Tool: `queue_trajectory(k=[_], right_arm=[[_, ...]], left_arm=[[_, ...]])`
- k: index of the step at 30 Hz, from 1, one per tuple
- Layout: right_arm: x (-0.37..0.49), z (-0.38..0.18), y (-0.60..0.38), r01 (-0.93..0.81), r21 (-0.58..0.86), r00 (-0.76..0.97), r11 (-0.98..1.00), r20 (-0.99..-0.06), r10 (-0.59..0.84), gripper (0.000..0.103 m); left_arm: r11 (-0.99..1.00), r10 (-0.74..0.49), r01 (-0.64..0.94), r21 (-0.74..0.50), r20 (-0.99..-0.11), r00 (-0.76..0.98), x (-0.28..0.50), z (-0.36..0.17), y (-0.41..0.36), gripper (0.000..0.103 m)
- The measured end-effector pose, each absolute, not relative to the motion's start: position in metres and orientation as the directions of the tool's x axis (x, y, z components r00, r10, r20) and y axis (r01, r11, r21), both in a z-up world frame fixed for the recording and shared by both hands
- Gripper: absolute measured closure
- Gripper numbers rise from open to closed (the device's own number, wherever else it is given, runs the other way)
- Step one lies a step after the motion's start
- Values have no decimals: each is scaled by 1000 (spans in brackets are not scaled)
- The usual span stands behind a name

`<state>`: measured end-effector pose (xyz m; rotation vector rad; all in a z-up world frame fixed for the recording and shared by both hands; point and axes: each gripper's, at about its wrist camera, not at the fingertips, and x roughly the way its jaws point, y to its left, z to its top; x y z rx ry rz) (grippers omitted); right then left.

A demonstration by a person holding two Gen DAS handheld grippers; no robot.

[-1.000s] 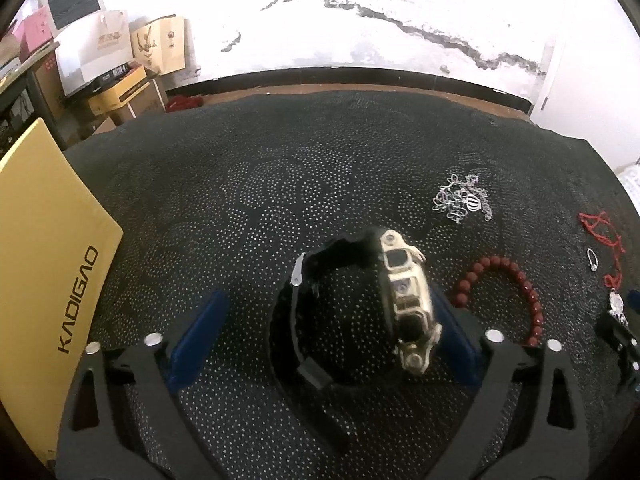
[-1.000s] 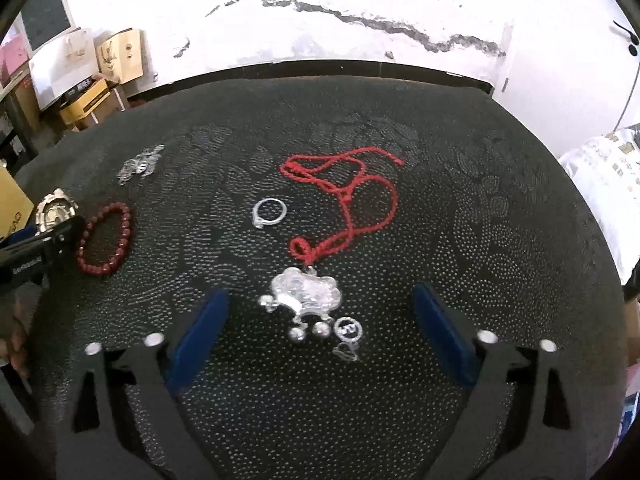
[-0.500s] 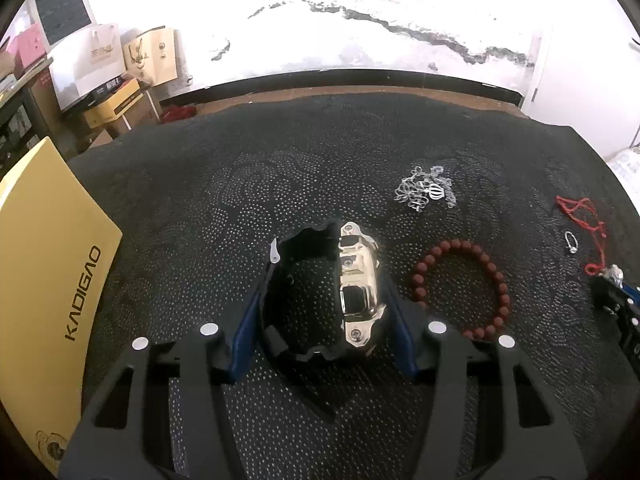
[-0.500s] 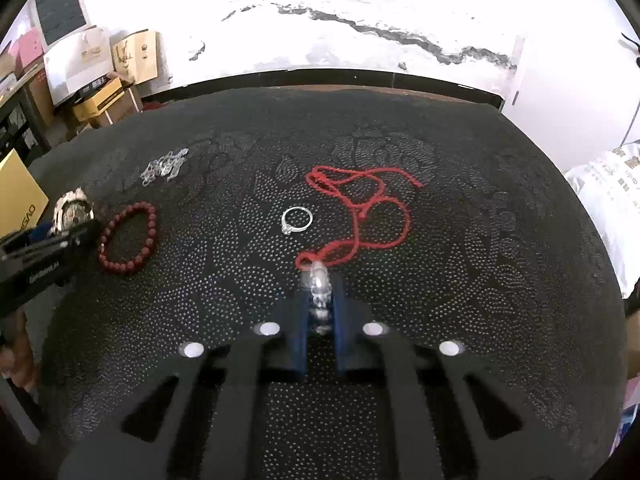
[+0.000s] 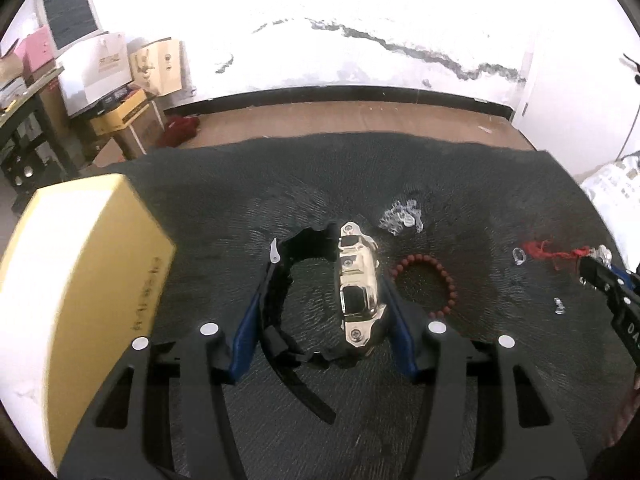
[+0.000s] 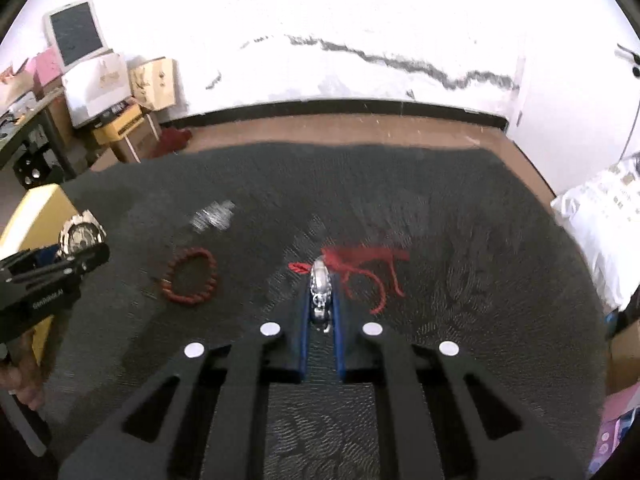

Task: Organize jewelry
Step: 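Lift the watch with left gripper while right gripper lifts the red-cord pendant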

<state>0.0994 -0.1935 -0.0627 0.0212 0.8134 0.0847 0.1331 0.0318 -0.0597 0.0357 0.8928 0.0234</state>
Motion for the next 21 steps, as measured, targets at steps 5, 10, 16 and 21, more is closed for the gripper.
queue_trajectory(k=[5, 10, 16, 21], right_arm=[[85, -14, -183, -93, 82, 710, 992, -694, 124, 93], [68, 53, -170, -139, 108, 732, 984, -659, 175, 93], [52, 126, -139, -212, 104, 729, 972, -646, 228, 93], [42, 166, -95, -285, 110, 704, 952, -650, 286, 93]], left_arm=[[999, 40, -10, 43, -770, 637, 105, -19, 51, 48], [998, 53, -16, 57, -739, 671, 78, 35, 76, 48], [999, 52, -36, 37, -715, 698, 52, 88, 106, 48], [997, 54, -71, 6, -719, 693, 31, 120, 142, 48]])
